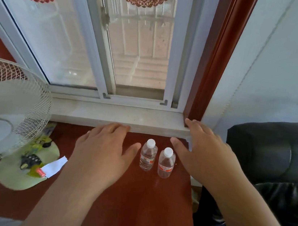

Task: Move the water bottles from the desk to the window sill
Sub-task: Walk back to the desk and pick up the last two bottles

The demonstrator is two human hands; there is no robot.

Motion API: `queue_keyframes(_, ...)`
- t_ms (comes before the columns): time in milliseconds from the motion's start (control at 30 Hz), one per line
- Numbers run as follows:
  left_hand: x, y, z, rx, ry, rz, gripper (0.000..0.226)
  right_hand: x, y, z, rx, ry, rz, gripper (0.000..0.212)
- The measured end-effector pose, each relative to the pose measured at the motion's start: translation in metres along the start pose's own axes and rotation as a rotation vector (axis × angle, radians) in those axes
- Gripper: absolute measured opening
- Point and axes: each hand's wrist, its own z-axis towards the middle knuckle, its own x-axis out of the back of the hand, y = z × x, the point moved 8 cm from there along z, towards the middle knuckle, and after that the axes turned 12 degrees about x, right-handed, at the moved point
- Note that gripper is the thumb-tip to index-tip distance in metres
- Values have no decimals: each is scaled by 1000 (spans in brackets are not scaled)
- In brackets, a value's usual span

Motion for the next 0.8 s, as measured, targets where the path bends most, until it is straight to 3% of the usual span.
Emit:
queue_keyframes(367,-42,16,61,-90,-80,-75,64,-27,14,29,-77,16,6,73)
queue_keyframes(800,-172,37,94,-227,-279,-172,58,-142,43,44,-157,-207,118,73)
